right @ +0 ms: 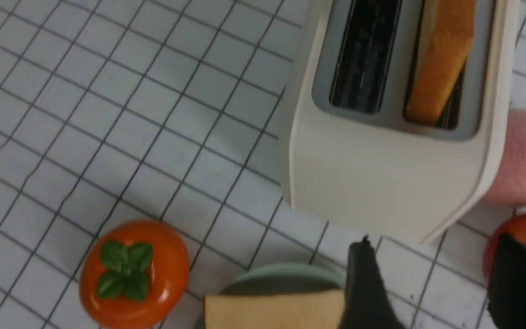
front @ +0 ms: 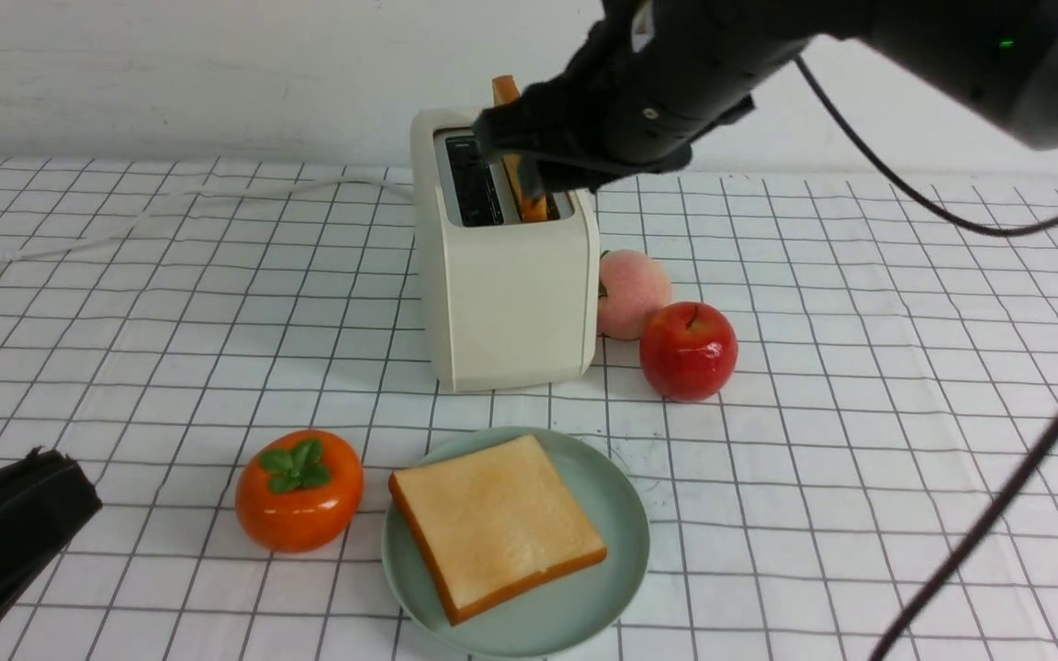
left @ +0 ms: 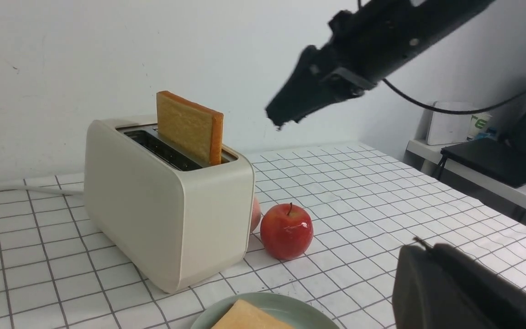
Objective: Take toasted bread from bread machine on white checkered table place on plate.
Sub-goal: 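Grasp the toast slice in the toaster and pull it up out of the slot with the right gripper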
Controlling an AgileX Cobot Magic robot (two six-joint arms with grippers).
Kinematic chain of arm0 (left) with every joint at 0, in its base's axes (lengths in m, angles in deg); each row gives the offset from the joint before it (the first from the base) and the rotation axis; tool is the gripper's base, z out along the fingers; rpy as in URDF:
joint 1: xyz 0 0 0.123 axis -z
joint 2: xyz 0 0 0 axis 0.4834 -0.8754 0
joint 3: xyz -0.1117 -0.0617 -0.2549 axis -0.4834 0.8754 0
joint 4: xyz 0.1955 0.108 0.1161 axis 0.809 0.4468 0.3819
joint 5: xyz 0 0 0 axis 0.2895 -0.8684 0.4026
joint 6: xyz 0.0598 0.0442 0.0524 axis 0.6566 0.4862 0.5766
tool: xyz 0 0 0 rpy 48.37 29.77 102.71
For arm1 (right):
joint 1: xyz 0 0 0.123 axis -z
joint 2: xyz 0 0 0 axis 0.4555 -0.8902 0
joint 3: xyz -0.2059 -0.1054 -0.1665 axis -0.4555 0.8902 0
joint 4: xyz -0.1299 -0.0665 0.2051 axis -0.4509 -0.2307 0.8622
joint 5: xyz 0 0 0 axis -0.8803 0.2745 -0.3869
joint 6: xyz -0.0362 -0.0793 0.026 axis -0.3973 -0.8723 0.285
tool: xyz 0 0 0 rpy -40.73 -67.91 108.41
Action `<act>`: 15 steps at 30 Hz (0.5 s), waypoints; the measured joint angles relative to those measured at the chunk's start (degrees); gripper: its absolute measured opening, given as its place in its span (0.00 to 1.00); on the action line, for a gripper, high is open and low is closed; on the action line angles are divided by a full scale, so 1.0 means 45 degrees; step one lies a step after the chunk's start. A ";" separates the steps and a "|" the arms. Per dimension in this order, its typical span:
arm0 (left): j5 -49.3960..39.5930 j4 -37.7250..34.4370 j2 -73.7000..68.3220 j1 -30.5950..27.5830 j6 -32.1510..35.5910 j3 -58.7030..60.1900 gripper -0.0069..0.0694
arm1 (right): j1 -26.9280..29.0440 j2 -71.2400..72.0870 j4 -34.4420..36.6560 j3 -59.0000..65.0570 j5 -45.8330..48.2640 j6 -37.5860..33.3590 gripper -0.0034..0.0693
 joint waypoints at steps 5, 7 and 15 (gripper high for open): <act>-0.0016 0.0000 0.0000 0.0000 0.0000 0.0000 0.07 | 0.0042 -0.1442 -0.1672 -0.0739 -0.2368 0.0268 0.74; -0.0015 0.0000 0.0000 0.0000 0.0000 0.0000 0.07 | 0.0158 -0.1849 -0.2370 -0.0830 -0.3064 0.0900 0.74; -0.0023 0.0000 0.0000 0.0000 0.0000 0.0000 0.07 | 0.0806 -0.2641 -0.3352 -0.0924 -0.4249 0.2812 0.66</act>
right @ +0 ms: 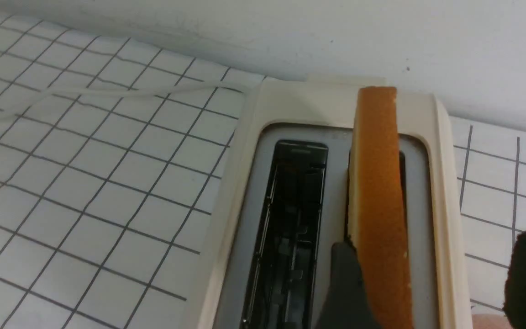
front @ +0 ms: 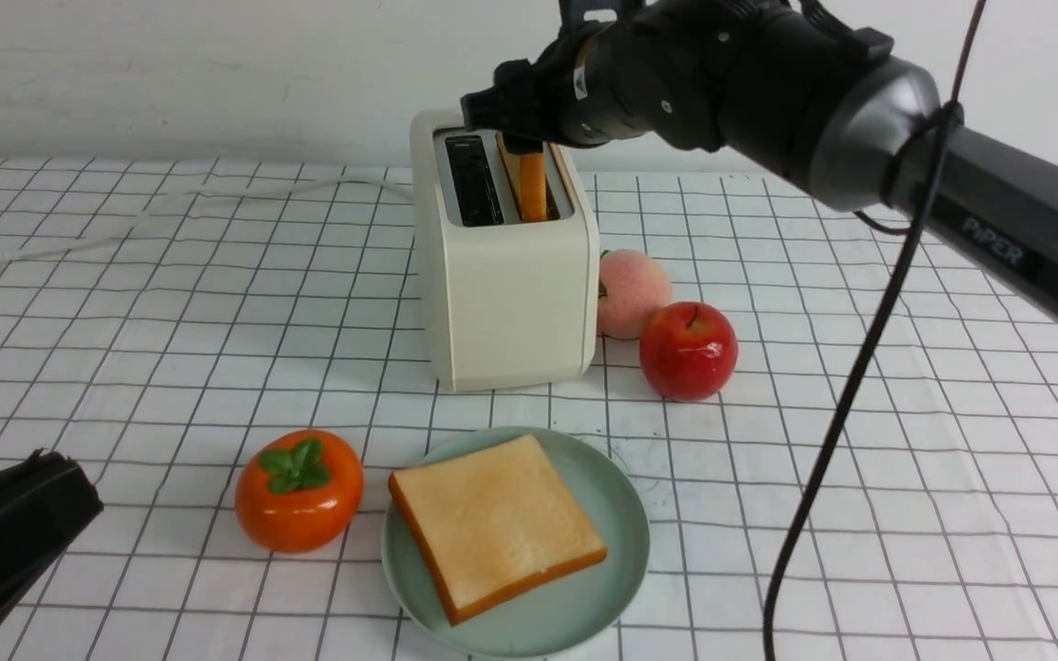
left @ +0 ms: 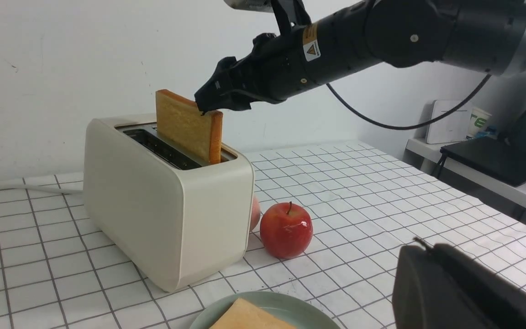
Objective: Take toasted bread from bread machine on white checkered table place on plate.
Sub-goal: 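Grasp the toast slice in the toaster and pull it up out of the slot with the right gripper, then place the held slice of bread on top of the slice on the plate with the right gripper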
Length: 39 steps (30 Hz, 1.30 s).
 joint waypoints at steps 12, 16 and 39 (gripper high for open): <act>-0.0035 0.0000 0.0000 0.0000 0.0000 0.0000 0.07 | 0.0036 -0.0643 0.0155 -0.0015 -0.1130 0.0146 0.56; -0.0068 0.0000 0.0000 0.0000 0.0000 0.0000 0.07 | 0.0036 -0.0741 0.0155 -0.0015 -0.1130 0.0146 0.42; -0.0245 0.0000 0.0000 0.0000 0.0000 0.0000 0.08 | -0.0142 0.2035 0.0041 0.0007 -0.0536 0.0152 0.21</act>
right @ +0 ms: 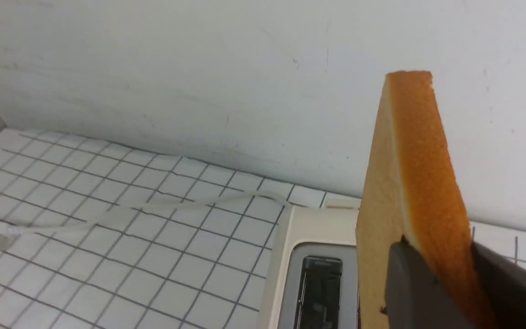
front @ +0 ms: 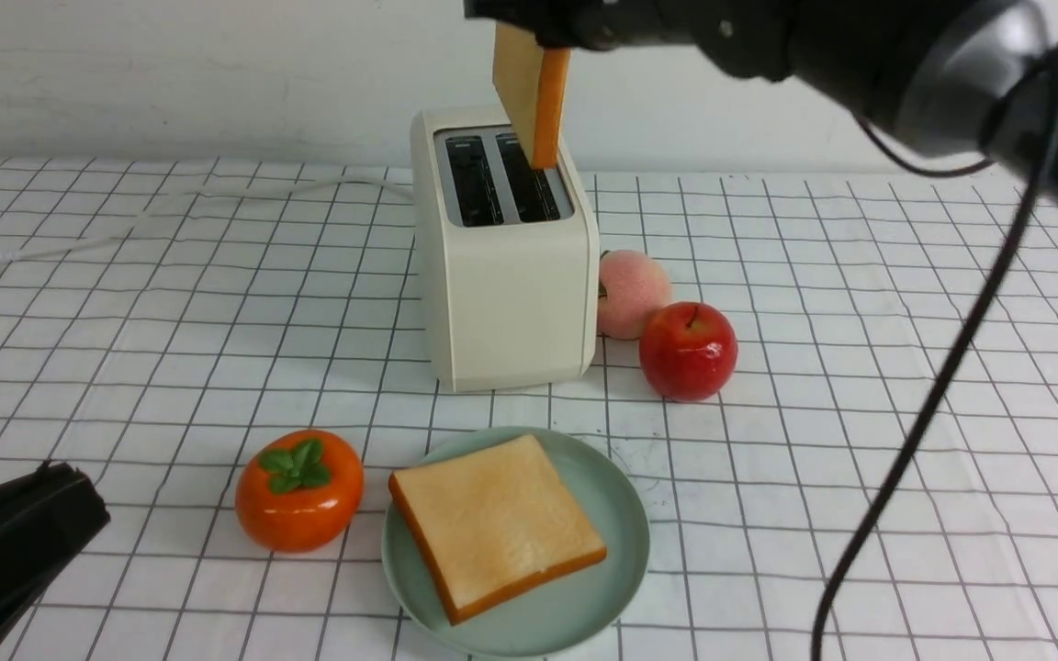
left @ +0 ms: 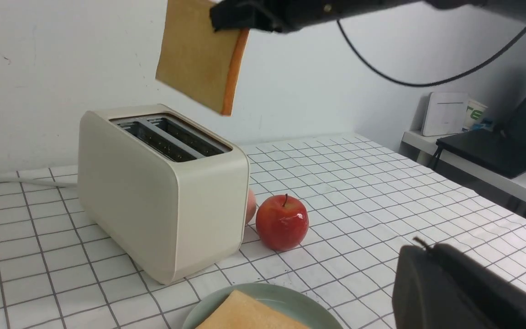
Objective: Take toasted bread from bread machine on white checkered table place on plate.
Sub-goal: 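Place the held slice of bread on top of the slice on the plate with the right gripper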
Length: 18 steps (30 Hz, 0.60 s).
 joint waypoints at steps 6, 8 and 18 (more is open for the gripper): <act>-0.0012 0.0000 0.0000 0.0000 0.0000 0.0000 0.08 | -0.0868 0.2158 0.0975 -0.0071 0.3377 -0.2131 0.21; -0.0012 0.0000 0.0000 0.0000 0.0000 0.0000 0.08 | -0.0956 0.2636 0.1795 -0.0104 0.4757 -0.2923 0.21; -0.0012 0.0000 0.0000 0.0000 0.0000 0.0000 0.08 | 0.0970 0.4455 0.8344 0.3257 0.9059 -0.6836 0.21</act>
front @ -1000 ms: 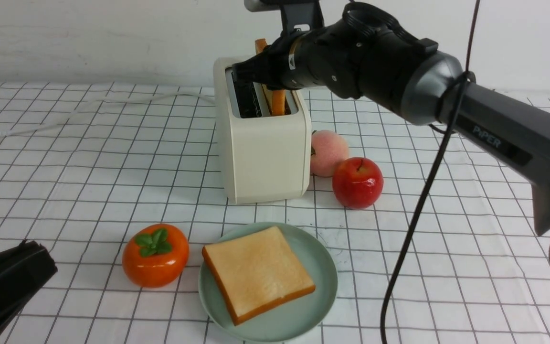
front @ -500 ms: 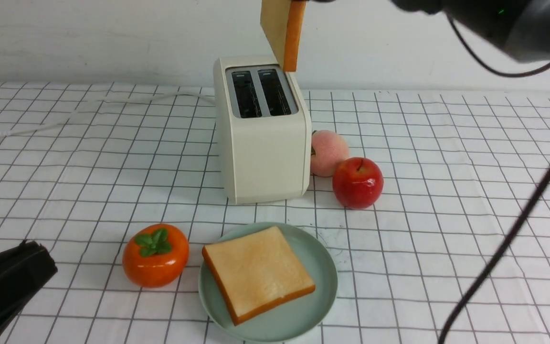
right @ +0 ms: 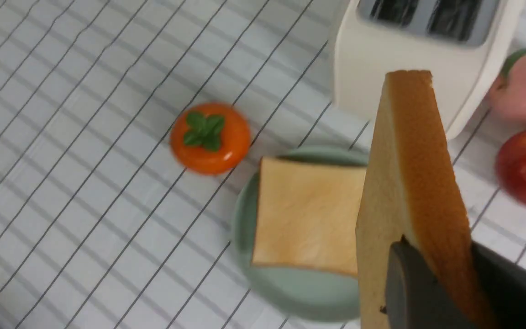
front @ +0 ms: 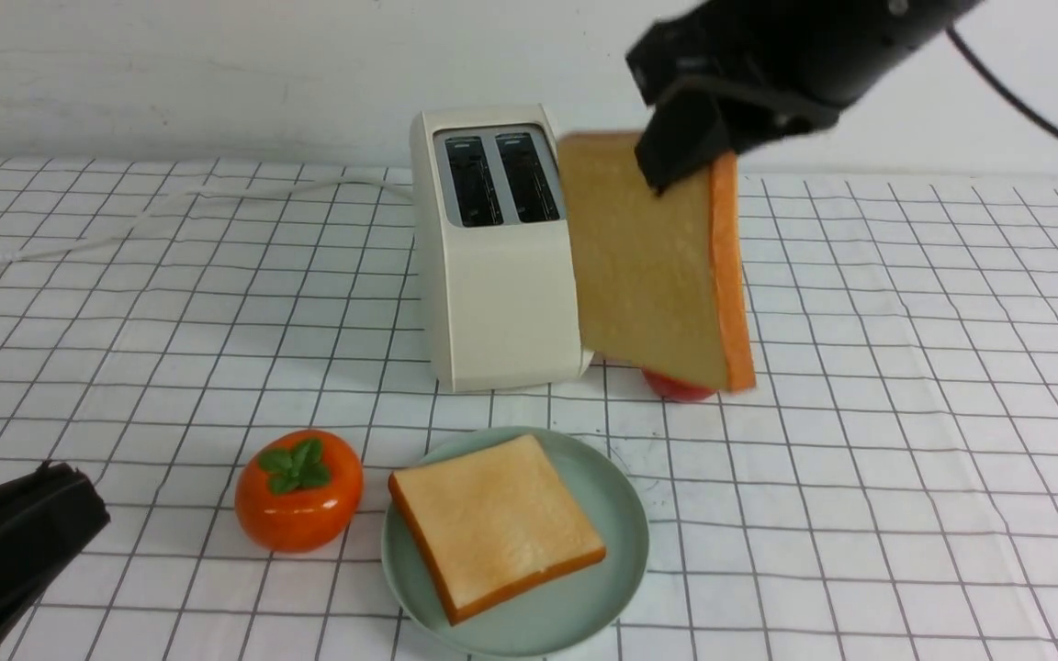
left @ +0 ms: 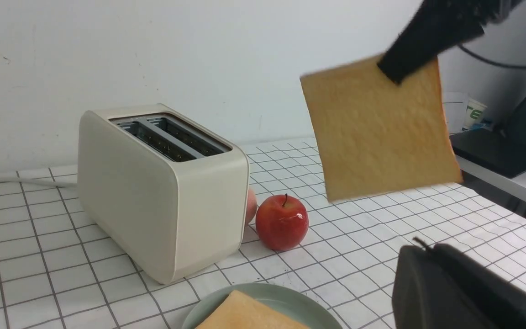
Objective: Take toasted bread from bread machine on white checkered table place on plate.
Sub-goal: 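Place the held slice of bread on top of the slice on the plate with the right gripper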
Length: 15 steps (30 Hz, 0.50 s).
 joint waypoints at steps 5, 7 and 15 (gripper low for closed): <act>0.0000 0.0000 0.0000 0.0000 0.0000 0.0000 0.08 | 0.0080 0.1714 0.2625 0.5214 -0.2589 -0.1200 0.21; -0.0010 0.0000 0.0000 0.0000 0.0000 0.0000 0.09 | 0.0080 0.2034 0.4174 0.7061 -0.4294 -0.2325 0.21; -0.0054 0.0000 0.0000 0.0000 0.0000 0.0000 0.09 | 0.0080 0.1122 1.3038 0.9950 -0.7920 -1.0005 0.21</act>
